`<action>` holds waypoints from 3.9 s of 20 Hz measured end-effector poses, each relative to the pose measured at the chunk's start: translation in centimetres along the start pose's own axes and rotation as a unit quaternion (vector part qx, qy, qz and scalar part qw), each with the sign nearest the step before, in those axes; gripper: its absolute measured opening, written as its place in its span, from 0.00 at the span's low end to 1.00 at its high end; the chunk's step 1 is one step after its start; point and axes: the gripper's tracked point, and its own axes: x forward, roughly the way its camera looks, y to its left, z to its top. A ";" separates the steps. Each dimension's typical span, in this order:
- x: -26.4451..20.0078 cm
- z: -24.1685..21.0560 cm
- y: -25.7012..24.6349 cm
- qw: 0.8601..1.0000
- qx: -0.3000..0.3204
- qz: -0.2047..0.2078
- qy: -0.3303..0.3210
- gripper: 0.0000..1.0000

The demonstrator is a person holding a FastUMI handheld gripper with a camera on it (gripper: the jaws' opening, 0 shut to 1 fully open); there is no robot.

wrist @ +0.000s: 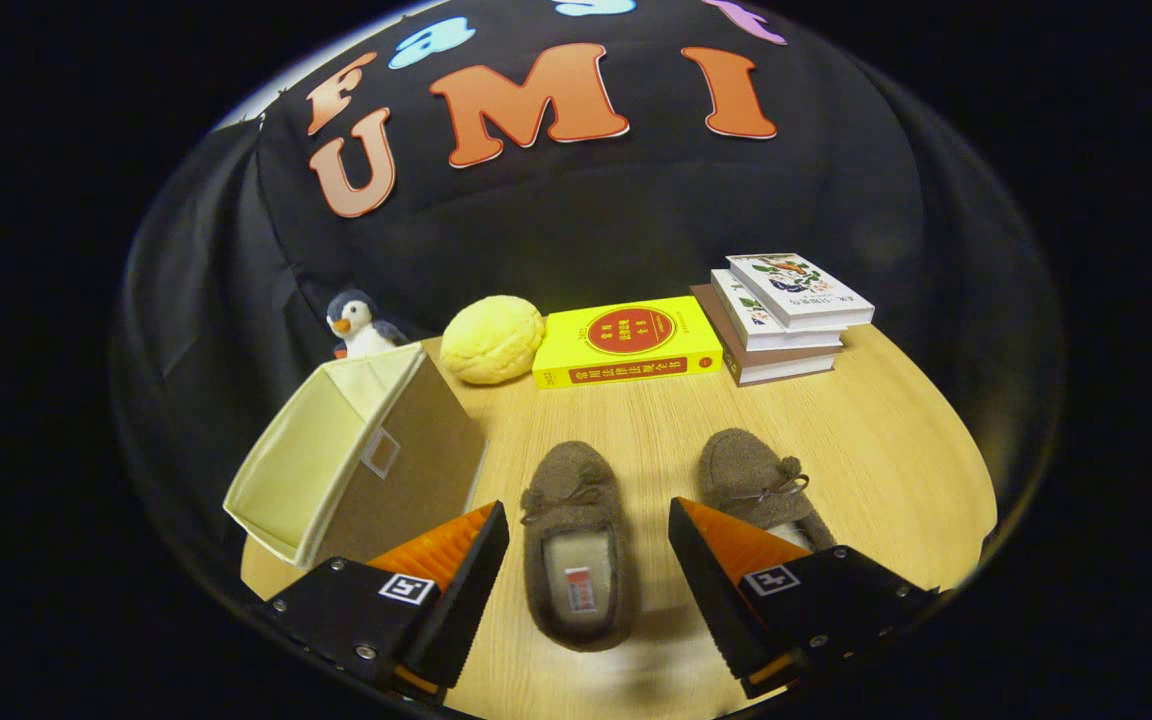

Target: Open the storage box then place both shoes into the box .Put the left shoe in first, then the right shoe, with the right side of both shoes facing outward in a uniform manner.

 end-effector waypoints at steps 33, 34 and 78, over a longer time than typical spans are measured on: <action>0.5 0.4 1.0 0.997 0.068 -0.023 0.030 0.01; -0.1 1.4 1.5 0.997 0.072 -0.027 0.022 0.01; -0.7 6.0 17.4 1.000 -0.007 -0.012 -0.019 0.90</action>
